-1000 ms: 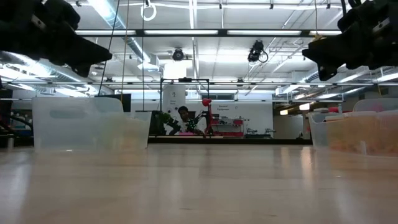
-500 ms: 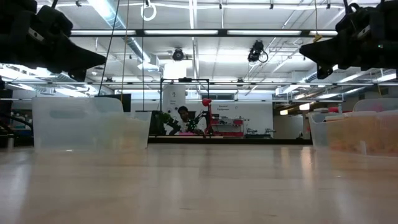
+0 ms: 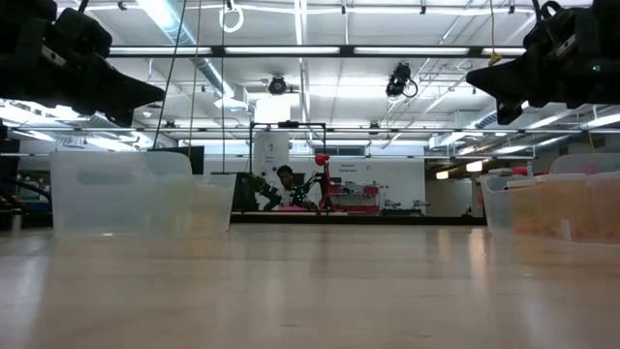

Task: Pick and place medicine bottles into bin by pill shape (circle, oval)
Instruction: Return to Home Position

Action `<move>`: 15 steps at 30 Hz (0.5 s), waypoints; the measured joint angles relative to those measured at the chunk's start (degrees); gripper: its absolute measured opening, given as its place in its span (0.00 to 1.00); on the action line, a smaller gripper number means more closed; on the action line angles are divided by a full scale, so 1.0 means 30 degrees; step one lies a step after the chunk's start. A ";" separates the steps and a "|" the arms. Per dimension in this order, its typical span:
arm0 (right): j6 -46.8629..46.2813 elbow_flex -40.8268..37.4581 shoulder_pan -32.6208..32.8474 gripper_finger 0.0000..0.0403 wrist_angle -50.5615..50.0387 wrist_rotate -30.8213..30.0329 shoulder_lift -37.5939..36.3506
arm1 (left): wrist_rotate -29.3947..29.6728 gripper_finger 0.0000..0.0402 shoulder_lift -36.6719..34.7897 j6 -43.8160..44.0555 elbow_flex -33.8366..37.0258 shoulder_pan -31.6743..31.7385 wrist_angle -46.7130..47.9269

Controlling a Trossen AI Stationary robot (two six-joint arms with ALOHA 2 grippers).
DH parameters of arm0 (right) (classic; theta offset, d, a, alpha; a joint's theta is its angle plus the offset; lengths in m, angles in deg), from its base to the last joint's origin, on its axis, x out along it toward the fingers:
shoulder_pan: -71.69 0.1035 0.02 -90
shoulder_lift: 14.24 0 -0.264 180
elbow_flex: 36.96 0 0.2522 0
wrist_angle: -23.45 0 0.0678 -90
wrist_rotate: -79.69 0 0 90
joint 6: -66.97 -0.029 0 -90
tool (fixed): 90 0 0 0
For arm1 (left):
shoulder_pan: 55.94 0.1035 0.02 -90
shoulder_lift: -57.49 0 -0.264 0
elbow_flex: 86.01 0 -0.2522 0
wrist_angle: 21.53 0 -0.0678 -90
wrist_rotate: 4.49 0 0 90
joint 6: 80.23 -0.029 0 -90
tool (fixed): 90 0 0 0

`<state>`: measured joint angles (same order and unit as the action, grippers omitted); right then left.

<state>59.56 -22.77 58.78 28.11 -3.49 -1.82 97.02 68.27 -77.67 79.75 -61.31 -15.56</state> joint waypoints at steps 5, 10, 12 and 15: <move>-0.0013 0.0007 0.0350 0.03 -0.0369 -0.0059 0.0001 | 0.0005 0.04 0.0009 0.0617 0.0002 0.0000 -0.0029; 0.0108 0.0007 0.0350 0.03 -0.0644 -0.0059 0.0001 | 0.0009 0.09 0.0009 0.3233 0.0002 0.0000 -0.0027; 0.0099 0.0007 0.0350 0.03 -0.0692 -0.0059 0.0001 | 0.0010 0.10 0.0009 0.4107 0.0002 0.0000 -0.0027; 0.0016 0.0007 0.0350 0.03 -0.0690 -0.0059 0.0001 | 0.0013 0.09 0.0009 0.4432 0.0009 0.0000 -0.0022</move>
<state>59.61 -22.75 59.83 26.04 -3.67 -1.82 97.06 68.30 -64.38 79.78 -61.31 -15.63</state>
